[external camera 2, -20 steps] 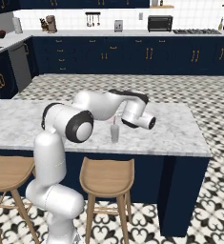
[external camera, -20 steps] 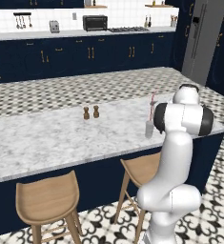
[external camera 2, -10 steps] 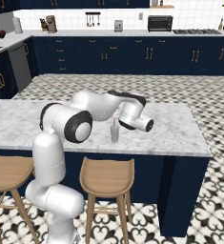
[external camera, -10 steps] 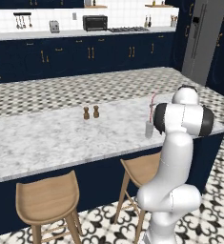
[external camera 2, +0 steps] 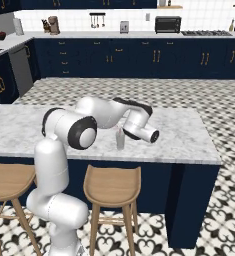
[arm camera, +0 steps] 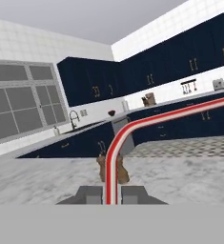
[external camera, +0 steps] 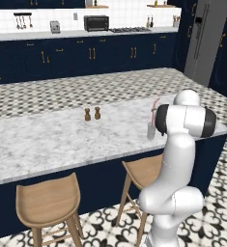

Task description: Take a straw from the drawer in front and place it inside the glass cup on the dining counter.

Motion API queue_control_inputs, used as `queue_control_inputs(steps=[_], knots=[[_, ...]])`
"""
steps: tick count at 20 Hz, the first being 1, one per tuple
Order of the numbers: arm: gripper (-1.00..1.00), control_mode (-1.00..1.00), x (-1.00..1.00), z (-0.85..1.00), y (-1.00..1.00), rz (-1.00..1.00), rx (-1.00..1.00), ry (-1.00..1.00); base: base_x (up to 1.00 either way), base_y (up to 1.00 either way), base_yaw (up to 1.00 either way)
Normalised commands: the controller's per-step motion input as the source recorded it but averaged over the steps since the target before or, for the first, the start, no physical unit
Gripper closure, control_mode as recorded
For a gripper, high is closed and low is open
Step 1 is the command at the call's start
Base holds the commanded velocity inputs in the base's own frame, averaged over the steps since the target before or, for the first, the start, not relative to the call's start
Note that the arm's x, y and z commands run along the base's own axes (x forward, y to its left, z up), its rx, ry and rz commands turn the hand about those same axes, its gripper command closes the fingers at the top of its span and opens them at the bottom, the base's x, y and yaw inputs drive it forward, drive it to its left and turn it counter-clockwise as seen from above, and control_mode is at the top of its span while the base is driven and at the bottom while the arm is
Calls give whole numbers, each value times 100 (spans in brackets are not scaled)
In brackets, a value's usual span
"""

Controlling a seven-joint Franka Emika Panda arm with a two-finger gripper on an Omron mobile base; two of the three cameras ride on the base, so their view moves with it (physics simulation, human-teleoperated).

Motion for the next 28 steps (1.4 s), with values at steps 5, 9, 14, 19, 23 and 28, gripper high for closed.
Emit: queue_control_inputs(steps=[5, 9, 14, 19, 23, 28], knots=[[100, -100, 0, -15, -11, -2, 1, 0, 0, 0, 0], [100, -100, 0, -23, -8, -2, 0, 0, 0, 0, 0], [100, -100, 0, -20, -1, -1, 0, 0, 0, 0, 0], [100, -100, 0, -18, 0, 0, 0, 0, 0, 0, 0], [-100, -100, 0, -11, 0, 0, 0, 0, 0, 0, 0], [-100, -100, 0, 0, 0, 0, 0, 2, 0, 0, 0]])
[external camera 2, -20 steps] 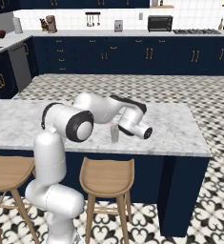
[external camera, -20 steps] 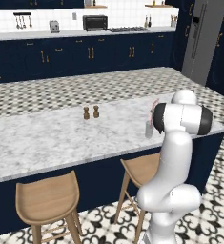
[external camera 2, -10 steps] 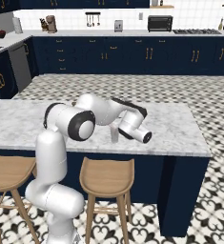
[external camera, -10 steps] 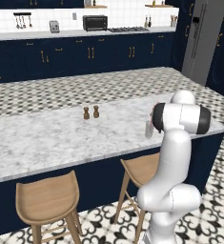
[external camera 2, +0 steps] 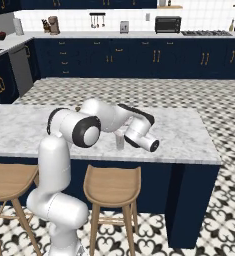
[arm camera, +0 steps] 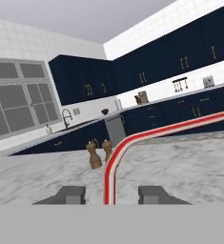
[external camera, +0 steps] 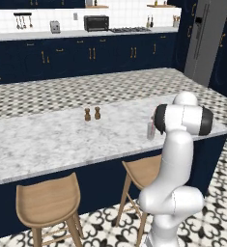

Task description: Take a straw from the drawer in front and place it inside the glass cup on the dining counter.

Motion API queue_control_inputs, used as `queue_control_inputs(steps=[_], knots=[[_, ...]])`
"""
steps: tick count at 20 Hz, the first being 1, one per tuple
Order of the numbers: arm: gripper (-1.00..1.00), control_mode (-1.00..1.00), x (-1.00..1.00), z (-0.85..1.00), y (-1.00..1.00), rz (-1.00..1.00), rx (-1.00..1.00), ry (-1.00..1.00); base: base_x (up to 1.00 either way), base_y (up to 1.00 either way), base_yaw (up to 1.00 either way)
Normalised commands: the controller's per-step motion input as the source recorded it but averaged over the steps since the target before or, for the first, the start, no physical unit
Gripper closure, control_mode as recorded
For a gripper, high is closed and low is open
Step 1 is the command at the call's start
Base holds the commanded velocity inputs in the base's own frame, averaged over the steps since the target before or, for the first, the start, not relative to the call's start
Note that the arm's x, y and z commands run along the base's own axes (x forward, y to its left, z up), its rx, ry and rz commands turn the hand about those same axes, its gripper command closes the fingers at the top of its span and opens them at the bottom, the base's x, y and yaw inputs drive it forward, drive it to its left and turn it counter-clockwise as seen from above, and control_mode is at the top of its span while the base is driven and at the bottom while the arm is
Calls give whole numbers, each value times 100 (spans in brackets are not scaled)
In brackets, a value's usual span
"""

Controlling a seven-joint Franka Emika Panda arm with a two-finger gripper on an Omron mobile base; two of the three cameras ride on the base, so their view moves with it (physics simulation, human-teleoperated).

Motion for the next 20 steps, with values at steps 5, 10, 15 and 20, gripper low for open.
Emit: queue_control_inputs(steps=[5, 10, 15, 20], knots=[[-100, -100, 0, 0, 0, 0, 0, 1, 0, 0, 0], [-100, -100, 0, 2, 0, 0, 0, 2, 0, 0, 0], [-100, -100, 0, 4, -3, -8, 0, 13, 0, 0, 0], [-100, -100, -6, 10, -2, -23, 1, 3, 0, 0, 0]])
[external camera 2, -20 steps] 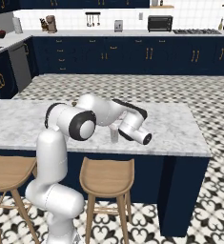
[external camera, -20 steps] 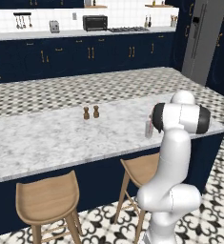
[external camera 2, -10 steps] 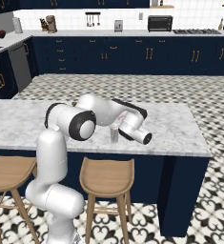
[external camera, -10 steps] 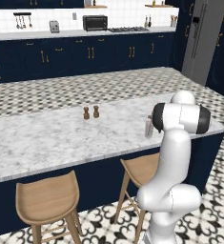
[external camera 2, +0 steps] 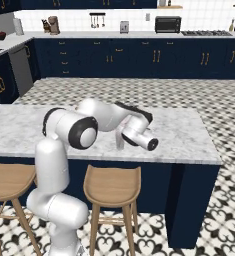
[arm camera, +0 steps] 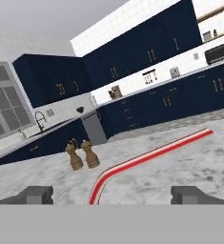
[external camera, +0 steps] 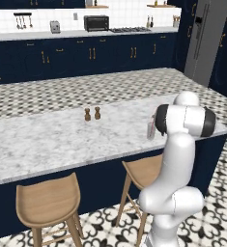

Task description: Take a straw from the drawer in front and place it inside the glass cup on the dining counter.

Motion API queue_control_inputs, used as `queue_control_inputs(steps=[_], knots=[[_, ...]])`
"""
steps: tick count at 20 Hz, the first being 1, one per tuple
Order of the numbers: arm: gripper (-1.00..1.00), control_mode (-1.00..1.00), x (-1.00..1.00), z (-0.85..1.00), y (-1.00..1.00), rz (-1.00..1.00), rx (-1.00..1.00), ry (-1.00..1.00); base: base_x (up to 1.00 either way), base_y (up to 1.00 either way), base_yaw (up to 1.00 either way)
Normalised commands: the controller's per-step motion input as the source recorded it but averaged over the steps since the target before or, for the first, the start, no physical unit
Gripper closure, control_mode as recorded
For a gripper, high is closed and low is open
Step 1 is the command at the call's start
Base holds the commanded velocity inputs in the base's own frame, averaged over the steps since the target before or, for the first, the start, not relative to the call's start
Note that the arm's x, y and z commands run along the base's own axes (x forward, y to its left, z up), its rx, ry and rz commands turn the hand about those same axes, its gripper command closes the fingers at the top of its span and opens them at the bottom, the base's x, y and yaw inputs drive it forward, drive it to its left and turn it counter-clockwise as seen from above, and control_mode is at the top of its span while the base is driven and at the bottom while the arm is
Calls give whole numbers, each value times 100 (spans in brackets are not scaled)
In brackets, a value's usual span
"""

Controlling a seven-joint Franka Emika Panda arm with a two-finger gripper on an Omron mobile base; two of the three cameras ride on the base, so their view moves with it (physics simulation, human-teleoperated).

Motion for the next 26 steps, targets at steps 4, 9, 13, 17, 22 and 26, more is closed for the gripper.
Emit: queue_control_inputs(steps=[4, 9, 13, 17, 22, 26], knots=[[-100, -100, -12, 20, 0, -14, 2, -1, 0, 0, 0], [-100, -100, -22, 44, 0, -12, 0, 4, 0, 0, 0], [-100, -100, -23, 64, 0, -10, 0, 18, 0, 0, 0], [-100, -100, -33, 62, 0, -13, -6, 32, 0, 0, 0], [-100, -100, -26, 60, 0, -14, -9, 31, 0, 0, 0], [-100, -100, -17, 66, 0, -11, -11, 29, 0, 0, 0]])
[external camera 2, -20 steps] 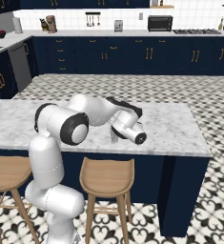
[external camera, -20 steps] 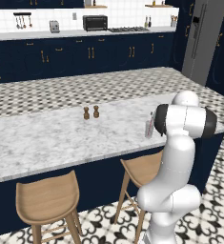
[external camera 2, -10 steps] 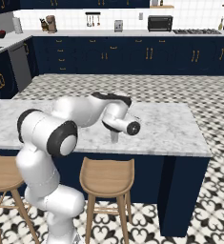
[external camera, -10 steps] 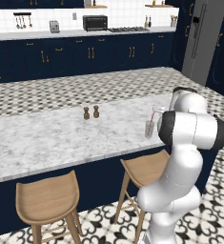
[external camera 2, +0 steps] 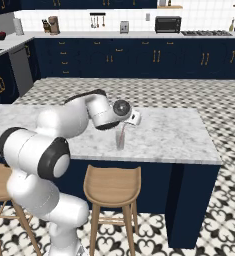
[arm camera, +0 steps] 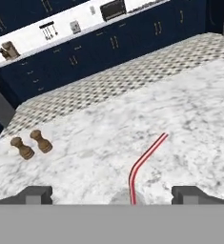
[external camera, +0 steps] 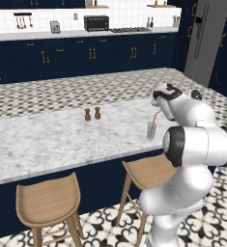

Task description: Take a straw from the drawer in front and place it inside the glass cup on the dining counter.

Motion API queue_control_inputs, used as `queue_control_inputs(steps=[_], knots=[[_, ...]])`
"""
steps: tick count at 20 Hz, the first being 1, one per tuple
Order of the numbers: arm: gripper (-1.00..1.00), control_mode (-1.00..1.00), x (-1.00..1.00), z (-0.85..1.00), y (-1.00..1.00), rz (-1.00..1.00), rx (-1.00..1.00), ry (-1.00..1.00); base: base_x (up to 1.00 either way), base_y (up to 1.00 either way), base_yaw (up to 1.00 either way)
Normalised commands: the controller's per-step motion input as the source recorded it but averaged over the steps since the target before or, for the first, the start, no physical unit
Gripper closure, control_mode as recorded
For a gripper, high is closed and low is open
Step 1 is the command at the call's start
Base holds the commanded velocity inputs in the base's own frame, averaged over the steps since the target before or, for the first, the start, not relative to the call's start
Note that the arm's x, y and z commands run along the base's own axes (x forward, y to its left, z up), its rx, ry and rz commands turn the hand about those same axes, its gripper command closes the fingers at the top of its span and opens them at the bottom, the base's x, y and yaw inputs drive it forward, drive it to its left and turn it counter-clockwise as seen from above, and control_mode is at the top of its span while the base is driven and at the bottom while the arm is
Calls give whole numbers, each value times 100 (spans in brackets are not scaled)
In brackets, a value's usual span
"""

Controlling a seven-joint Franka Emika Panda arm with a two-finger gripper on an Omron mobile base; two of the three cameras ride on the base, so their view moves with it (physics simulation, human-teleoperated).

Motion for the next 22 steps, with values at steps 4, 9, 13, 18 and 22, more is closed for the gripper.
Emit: queue_control_inputs(steps=[4, 9, 13, 18, 22], knots=[[-100, -100, -8, 65, 11, -3, -12, 22, 0, 0, 0], [-100, -100, -11, 48, 27, 0, -13, 17, 0, 0, 0], [-100, -100, -23, 19, 37, 0, -12, 10, 0, 0, 0], [-100, -100, -61, 4, 34, 5, -9, 1, 0, 0, 0], [-100, -100, -85, 5, 26, 7, -6, 0, 0, 0, 0]])
